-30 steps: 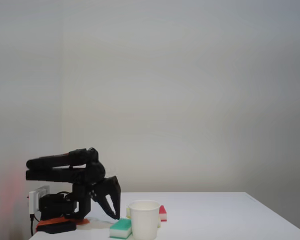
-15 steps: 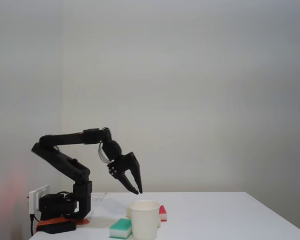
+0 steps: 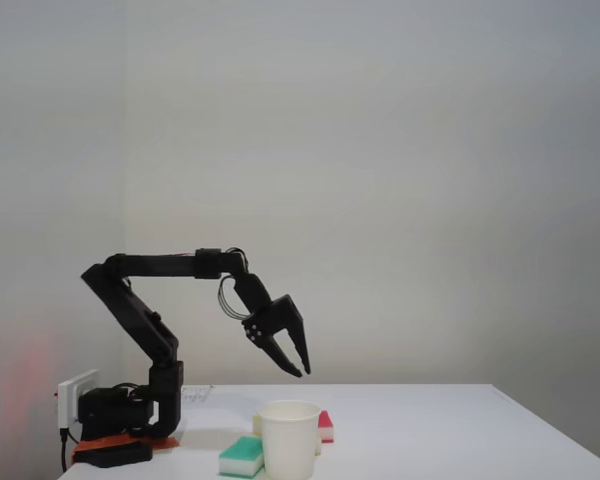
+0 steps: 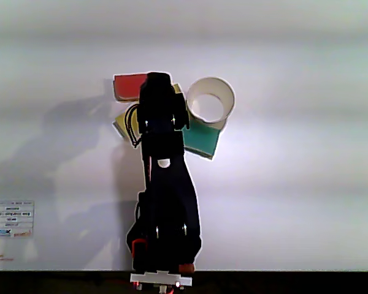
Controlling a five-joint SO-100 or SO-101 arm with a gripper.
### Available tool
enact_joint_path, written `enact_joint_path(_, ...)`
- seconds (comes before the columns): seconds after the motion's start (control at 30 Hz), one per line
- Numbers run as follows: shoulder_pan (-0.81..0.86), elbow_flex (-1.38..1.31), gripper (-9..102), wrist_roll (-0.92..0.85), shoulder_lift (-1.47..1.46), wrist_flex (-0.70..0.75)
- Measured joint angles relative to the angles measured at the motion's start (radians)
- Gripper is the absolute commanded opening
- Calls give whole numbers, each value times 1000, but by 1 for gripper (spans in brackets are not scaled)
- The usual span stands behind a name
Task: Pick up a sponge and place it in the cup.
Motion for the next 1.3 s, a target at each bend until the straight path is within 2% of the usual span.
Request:
enact_joint_path(0.47,-94,-11,6,37,-94,-31)
enact_joint_path(0.8,-91,109,8,37,-94,-41)
enact_joint_path(1.0,-58,189,8,25,-91,-104)
enact_joint_path(1.3,-66,193,32,23,-126,-129)
